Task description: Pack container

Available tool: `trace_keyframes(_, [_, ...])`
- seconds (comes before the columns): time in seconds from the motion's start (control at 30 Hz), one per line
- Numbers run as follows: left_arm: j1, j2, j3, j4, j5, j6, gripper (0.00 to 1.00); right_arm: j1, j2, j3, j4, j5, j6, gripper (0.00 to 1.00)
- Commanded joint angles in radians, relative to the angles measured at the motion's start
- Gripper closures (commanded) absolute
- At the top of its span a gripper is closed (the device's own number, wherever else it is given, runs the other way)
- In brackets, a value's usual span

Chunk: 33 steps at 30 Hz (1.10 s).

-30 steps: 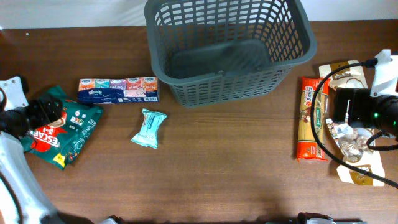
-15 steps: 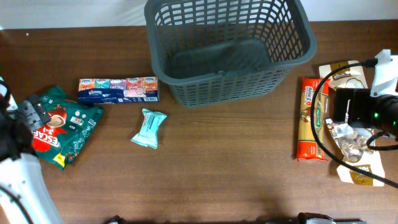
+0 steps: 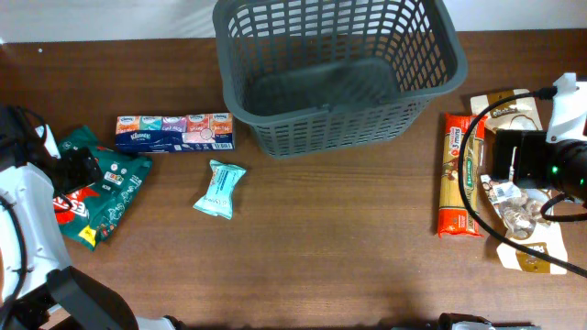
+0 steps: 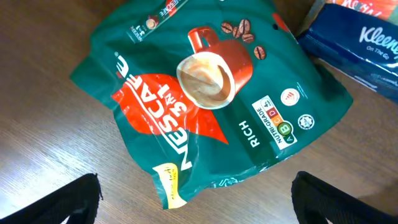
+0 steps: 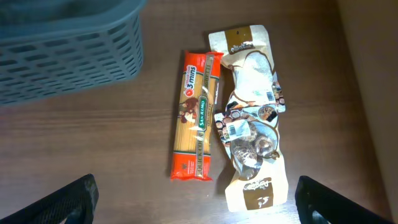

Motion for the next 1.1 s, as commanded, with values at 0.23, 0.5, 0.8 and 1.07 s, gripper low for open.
trace_keyframes(0.23, [-0.003, 0.019, 0.006, 0.047, 0.007, -0.294, 0.03, -0.006, -0.006, 0.017, 0.000, 0.019, 0.011, 0.01])
trace_keyframes(0.5, [-0.003, 0.039, 0.006, 0.106, -0.019, -0.414, 0.03, -0.006, -0.006, 0.017, 0.000, 0.019, 0.011, 0.01])
trace_keyframes(0.8, [-0.002, 0.119, 0.006, 0.160, -0.023, -0.494, 0.03, -0.006, -0.006, 0.017, 0.000, 0.019, 0.011, 0.01])
trace_keyframes(1.07, [-0.002, 0.198, 0.006, 0.185, -0.023, -0.515, 0.03, -0.006, -0.006, 0.017, 0.000, 0.019, 0.011, 0.01])
